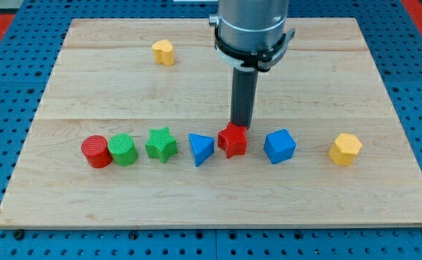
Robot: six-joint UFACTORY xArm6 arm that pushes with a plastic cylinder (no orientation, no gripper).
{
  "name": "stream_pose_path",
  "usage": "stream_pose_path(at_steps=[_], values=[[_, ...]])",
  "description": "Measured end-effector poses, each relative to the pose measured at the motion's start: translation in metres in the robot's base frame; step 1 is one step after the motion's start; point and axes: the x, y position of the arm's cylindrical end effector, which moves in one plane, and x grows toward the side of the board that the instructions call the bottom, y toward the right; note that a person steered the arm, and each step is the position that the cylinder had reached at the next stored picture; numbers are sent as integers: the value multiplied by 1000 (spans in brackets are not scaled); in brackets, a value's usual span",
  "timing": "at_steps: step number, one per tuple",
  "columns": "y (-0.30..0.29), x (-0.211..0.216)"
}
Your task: Push the yellow heart closer to the red circle
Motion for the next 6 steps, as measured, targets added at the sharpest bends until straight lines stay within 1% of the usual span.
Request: stream_pose_path(at_steps=[1,2,3,4,5,6], values=[[0,11],[0,-34],[0,-108],[-35,-144],[-64,-171],[-66,-200]])
